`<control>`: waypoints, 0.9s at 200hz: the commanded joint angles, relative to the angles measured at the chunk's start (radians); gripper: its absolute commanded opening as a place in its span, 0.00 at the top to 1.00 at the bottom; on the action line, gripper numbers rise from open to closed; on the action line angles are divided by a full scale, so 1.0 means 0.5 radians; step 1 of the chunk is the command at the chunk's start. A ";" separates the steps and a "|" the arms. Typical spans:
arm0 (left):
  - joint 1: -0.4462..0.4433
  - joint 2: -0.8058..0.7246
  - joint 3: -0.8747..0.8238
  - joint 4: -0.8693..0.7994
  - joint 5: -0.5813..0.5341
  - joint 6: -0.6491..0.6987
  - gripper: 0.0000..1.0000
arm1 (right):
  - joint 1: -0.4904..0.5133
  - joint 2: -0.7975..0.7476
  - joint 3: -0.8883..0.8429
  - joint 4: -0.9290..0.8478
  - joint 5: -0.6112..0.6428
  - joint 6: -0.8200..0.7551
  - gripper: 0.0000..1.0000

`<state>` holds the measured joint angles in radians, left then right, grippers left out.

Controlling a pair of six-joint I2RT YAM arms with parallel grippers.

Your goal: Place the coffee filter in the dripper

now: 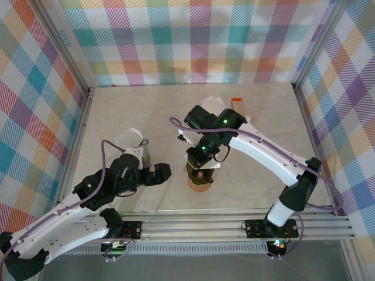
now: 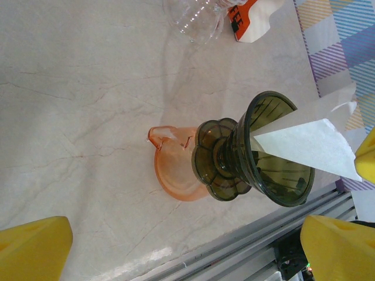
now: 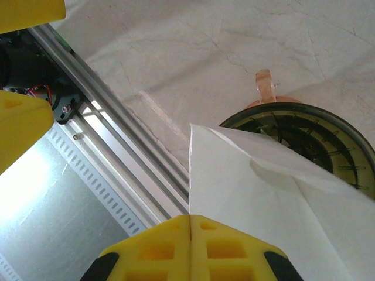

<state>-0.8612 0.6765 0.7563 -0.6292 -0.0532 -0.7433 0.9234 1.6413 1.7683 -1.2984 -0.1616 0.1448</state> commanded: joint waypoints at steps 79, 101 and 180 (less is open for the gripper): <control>0.006 -0.016 0.027 0.012 0.002 0.002 0.00 | 0.006 -0.150 -0.311 0.258 -0.063 0.097 0.68; 0.006 -0.009 0.032 0.013 0.004 0.002 0.00 | 0.006 -0.254 -0.350 0.335 -0.055 0.117 0.52; 0.010 0.075 0.107 0.056 -0.006 0.033 0.00 | 0.006 -0.891 -0.903 0.967 0.268 0.327 0.28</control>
<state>-0.8612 0.6903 0.7574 -0.6262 -0.0532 -0.7437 0.9234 1.2842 1.4220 -0.9859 -0.1089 0.2565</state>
